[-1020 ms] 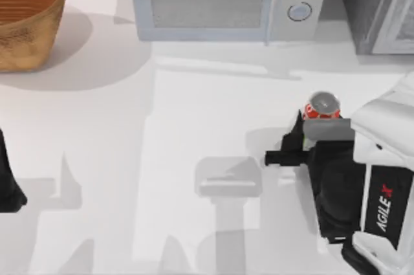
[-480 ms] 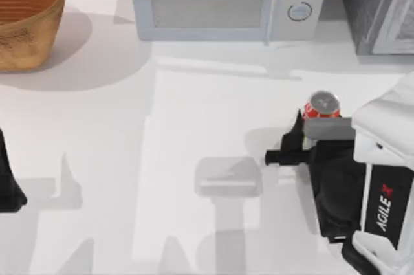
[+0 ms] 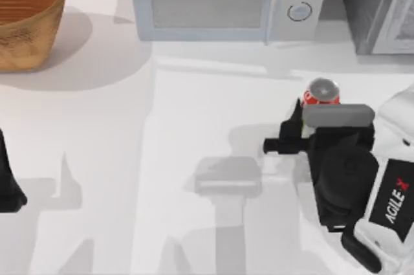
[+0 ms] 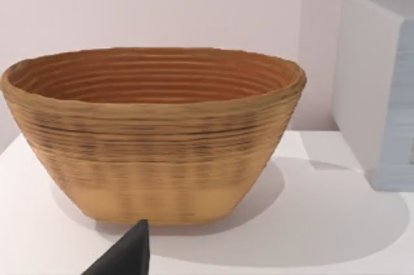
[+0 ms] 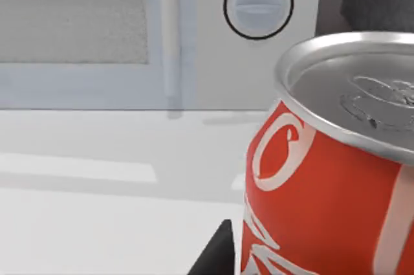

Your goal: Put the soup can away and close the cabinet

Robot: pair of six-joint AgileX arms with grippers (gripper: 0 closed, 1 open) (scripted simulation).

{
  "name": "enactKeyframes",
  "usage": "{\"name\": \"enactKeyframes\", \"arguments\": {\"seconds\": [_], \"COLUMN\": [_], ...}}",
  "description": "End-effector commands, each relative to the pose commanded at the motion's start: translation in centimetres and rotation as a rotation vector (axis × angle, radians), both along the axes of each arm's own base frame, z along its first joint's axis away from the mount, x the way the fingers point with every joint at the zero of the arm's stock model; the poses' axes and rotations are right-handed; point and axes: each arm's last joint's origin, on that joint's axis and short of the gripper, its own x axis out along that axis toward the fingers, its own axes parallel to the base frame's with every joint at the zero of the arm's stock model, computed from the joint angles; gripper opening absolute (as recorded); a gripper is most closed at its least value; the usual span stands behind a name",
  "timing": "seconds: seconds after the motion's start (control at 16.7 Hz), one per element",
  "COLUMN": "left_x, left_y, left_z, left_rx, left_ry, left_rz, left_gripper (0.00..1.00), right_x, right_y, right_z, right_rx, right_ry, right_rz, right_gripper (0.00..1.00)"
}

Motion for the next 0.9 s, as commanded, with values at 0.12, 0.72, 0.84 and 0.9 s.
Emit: {"name": "enactKeyframes", "arguments": {"seconds": [0.12, 0.72, 0.84, 0.9], "left_x": [0.0, 0.0, 0.0, 0.0], "left_y": [0.0, 0.0, 0.0, 0.0], "left_z": [0.0, 0.0, 0.0, 0.0], "left_rx": [0.000, 0.000, 0.000, 0.000], "left_ry": [0.000, 0.000, 0.000, 0.000], "left_rz": [0.000, 0.000, 0.000, 0.000], "left_gripper": [1.00, 1.00, 1.00, 1.00], "right_x": [0.3, -0.6, -0.7, -0.7], "right_y": [0.2, -0.4, -0.4, -0.4], "right_z": [2.0, 12.6, 12.8, 12.8], "right_rx": [0.002, 0.001, 0.001, 0.001], "right_ry": [0.000, 0.007, 0.008, 0.008], "right_rz": [0.000, 0.002, 0.003, 0.003], "right_gripper": [0.00, 0.00, 0.00, 0.00]}}
